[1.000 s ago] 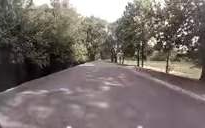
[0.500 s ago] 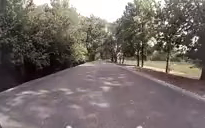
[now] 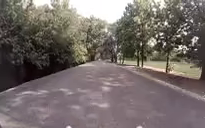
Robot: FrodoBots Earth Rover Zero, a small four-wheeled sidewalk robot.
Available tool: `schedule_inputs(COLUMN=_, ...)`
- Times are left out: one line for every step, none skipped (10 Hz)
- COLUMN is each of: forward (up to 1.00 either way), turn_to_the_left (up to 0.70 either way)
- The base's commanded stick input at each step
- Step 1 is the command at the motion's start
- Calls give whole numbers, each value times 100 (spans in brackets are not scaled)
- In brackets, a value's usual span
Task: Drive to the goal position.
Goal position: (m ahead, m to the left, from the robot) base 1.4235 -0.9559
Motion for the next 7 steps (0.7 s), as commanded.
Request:
schedule_inputs(forward=70, turn_to_the_left=0)
schedule_inputs(forward=70, turn_to_the_left=0)
schedule_inputs(forward=70, turn_to_the_left=0)
schedule_inputs(forward=70, turn_to_the_left=0)
schedule_inputs(forward=70, turn_to_the_left=0)
schedule_inputs(forward=70, turn_to_the_left=0)
schedule_inputs(forward=70, turn_to_the_left=0)
